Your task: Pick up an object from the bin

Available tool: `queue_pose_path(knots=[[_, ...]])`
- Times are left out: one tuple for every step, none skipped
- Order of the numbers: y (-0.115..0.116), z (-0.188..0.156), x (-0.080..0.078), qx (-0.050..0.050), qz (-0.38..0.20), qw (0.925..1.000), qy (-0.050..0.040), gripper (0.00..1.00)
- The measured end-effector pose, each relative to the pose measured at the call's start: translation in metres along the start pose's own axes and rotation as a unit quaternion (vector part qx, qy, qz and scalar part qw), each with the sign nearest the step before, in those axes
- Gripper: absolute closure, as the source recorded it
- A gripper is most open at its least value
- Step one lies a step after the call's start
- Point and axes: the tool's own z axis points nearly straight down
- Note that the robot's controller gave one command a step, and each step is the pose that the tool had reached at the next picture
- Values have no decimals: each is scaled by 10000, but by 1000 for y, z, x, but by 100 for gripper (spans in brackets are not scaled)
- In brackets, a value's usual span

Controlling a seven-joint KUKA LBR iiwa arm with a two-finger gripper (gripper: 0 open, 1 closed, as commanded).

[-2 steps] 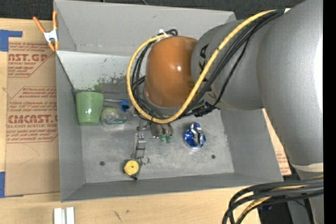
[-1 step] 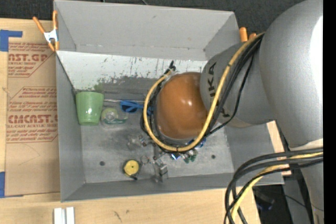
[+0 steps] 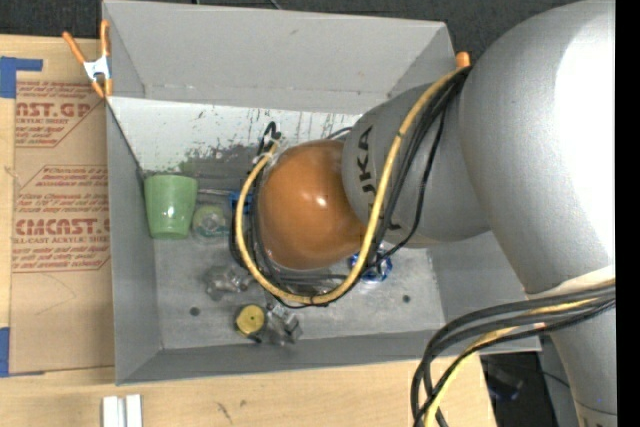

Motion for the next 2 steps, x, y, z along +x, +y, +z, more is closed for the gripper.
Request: queue_pose_path(knots=[[1,1,1,-17,8,10000,24,100],[-38,-125,-13,13,195,9998,-7,100]])
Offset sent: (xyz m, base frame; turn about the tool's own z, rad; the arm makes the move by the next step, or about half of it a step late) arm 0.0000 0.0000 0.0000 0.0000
